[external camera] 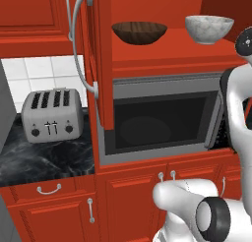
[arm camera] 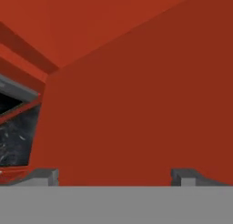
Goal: Move the bowls from the cabinet to the plates on the dining table.
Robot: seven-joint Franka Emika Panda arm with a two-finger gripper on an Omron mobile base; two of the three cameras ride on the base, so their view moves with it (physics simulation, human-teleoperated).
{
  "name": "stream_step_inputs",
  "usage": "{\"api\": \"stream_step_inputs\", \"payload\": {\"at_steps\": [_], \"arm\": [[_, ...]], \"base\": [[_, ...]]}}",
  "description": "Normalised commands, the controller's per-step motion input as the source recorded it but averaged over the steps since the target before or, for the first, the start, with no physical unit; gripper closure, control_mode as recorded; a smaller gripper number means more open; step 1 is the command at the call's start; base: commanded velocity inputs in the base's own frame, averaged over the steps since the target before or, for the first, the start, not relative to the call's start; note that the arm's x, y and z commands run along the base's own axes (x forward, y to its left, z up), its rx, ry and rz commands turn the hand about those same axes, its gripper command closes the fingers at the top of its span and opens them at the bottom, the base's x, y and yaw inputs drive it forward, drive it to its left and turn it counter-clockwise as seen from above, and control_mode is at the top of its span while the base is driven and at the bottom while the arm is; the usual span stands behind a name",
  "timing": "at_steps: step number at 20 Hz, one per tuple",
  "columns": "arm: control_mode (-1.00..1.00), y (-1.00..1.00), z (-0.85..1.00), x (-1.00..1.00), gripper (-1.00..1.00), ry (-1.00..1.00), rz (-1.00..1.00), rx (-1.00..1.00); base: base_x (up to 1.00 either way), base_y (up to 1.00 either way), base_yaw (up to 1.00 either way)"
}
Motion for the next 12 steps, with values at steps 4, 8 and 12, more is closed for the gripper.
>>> {"api": "stream_step_inputs", "payload": {"at_steps": [4,8,12], "arm": [[-1.0,-0.55,-0.08,-0.14,-1.0,0.0,-0.12,-0.04],[-1.0,-0.27,-0.02,-0.11,-1.0,0.0,-0.07,-0.02],[-1.0,0.09,0.0,-0.01,-1.0,-0.01,0.0,0.0]], "base": [[0.0,0.0,0.0],[0.0,0.0,0.0],[0.0,0.0,0.0]]}}
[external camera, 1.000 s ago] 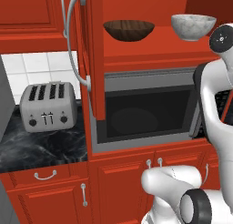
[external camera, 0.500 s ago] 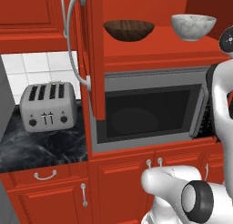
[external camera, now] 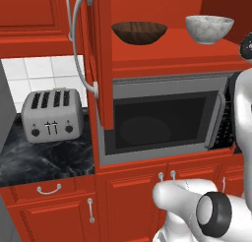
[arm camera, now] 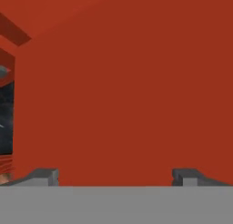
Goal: Move the bowls from the cabinet to the plates on the dining table.
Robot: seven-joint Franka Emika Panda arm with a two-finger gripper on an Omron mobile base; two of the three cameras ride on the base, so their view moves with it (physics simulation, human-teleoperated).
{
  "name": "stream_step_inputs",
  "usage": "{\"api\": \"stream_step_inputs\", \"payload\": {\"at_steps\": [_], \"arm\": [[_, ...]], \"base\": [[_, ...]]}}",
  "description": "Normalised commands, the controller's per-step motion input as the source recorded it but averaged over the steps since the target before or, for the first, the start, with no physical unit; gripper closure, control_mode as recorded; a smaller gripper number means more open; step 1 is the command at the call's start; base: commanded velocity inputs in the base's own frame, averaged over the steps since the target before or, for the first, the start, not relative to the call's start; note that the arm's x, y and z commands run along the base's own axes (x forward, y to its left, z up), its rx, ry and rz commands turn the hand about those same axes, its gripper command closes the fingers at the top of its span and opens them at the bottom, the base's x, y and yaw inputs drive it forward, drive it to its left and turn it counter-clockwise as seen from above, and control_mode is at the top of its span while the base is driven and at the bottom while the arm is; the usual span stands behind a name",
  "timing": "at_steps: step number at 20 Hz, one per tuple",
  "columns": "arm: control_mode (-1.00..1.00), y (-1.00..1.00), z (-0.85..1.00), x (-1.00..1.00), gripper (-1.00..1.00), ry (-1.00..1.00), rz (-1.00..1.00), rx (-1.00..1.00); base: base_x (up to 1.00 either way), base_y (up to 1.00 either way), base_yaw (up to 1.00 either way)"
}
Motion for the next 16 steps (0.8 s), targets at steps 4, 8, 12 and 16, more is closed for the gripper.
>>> {"api": "stream_step_inputs", "payload": {"at_steps": [4,8,12,16], "arm": [[-1.0,0.3,0.04,-0.29,-1.0,-0.02,0.01,0.0],[-1.0,0.48,0.13,-0.6,-1.0,-0.08,0.03,0.0],[-1.0,0.62,0.08,-0.55,-1.0,-0.11,0.04,0.0],[-1.0,0.86,0.0,-0.59,-1.0,-0.11,0.05,0.0]], "base": [[0.0,0.0,0.0],[0.0,0.0,0.0],[0.0,0.0,0.0],[0.0,0.0,0.0]]}}
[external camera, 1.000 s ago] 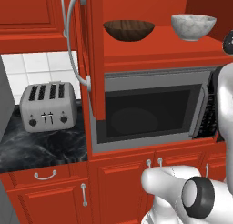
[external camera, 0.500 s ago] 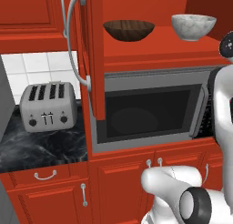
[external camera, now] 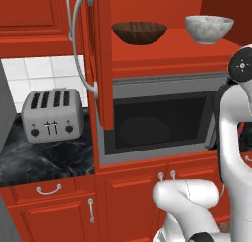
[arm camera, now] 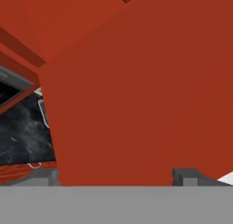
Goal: Move the bowls from the cabinet to the plates on the dining table.
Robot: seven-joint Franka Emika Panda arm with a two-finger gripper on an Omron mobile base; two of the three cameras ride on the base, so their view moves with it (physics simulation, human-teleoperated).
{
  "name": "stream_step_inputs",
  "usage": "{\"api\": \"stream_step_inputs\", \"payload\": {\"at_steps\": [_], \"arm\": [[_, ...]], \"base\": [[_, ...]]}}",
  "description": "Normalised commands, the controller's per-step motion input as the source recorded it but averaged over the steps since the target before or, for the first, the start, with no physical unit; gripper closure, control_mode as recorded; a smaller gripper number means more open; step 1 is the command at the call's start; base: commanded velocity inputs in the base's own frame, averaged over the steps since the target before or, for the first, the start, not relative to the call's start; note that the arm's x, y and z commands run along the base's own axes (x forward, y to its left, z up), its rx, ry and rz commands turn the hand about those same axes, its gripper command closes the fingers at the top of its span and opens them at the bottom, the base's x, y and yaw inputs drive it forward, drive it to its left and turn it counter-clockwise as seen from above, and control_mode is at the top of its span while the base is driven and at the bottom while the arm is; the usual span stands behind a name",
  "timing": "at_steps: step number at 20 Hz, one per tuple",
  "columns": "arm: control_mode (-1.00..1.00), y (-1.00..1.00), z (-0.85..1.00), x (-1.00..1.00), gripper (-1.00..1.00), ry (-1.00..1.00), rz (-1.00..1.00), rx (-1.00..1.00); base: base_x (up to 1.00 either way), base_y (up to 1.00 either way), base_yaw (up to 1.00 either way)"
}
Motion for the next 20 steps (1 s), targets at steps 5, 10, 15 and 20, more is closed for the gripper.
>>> {"api": "stream_step_inputs", "payload": {"at_steps": [5,10,15,20], "arm": [[-1.0,0.8,0.07,-0.5,-1.0,-0.12,0.11,0.0],[-1.0,0.52,0.17,-0.25,-1.0,-0.19,0.15,0.04],[-1.0,0.36,0.22,0.0,-1.0,-0.16,0.14,0.14],[-1.0,0.26,0.04,0.0,-1.0,-0.04,0.15,0.2]], "base": [[0.0,0.0,0.0],[0.0,0.0,0.0],[0.0,0.0,0.0],[0.0,0.0,0.0]]}}
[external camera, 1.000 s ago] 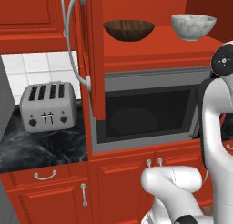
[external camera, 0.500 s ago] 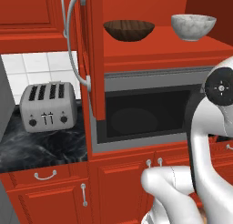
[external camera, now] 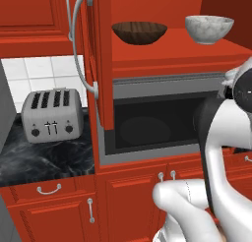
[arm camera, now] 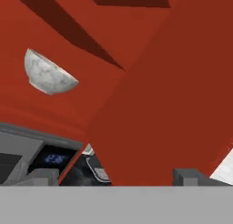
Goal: Move the bowls from the cabinet to the plates on the dining table.
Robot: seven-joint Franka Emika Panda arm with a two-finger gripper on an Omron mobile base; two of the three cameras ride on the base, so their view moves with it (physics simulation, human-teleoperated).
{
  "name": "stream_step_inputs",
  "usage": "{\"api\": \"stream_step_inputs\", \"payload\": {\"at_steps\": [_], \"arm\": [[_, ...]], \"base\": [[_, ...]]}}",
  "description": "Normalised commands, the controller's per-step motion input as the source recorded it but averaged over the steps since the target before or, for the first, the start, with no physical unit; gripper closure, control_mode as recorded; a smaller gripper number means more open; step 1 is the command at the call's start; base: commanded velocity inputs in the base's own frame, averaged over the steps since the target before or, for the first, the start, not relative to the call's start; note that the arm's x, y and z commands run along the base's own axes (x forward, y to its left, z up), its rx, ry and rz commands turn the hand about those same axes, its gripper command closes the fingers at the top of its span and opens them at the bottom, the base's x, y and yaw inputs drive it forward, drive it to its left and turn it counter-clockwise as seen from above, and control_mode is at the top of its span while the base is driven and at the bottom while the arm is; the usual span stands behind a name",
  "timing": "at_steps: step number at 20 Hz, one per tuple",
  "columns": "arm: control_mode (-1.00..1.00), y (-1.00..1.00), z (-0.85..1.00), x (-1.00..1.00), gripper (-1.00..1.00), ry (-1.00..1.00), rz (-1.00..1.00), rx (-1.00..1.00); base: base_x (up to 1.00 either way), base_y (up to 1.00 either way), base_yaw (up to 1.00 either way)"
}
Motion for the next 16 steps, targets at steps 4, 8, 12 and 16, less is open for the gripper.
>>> {"api": "stream_step_inputs", "payload": {"at_steps": [4,8,12,16], "arm": [[-1.0,0.28,0.0,0.0,-1.0,0.0,0.21,0.26],[-1.0,0.3,0.0,0.0,-1.0,0.0,0.2,0.24],[-1.0,0.23,0.0,0.0,-1.0,0.0,0.19,0.25],[-1.0,0.15,-0.05,0.07,-1.0,0.07,0.17,0.19]], "base": [[0.0,0.0,0.0],[0.0,0.0,0.0],[0.0,0.0,0.0],[0.0,0.0,0.0]]}}
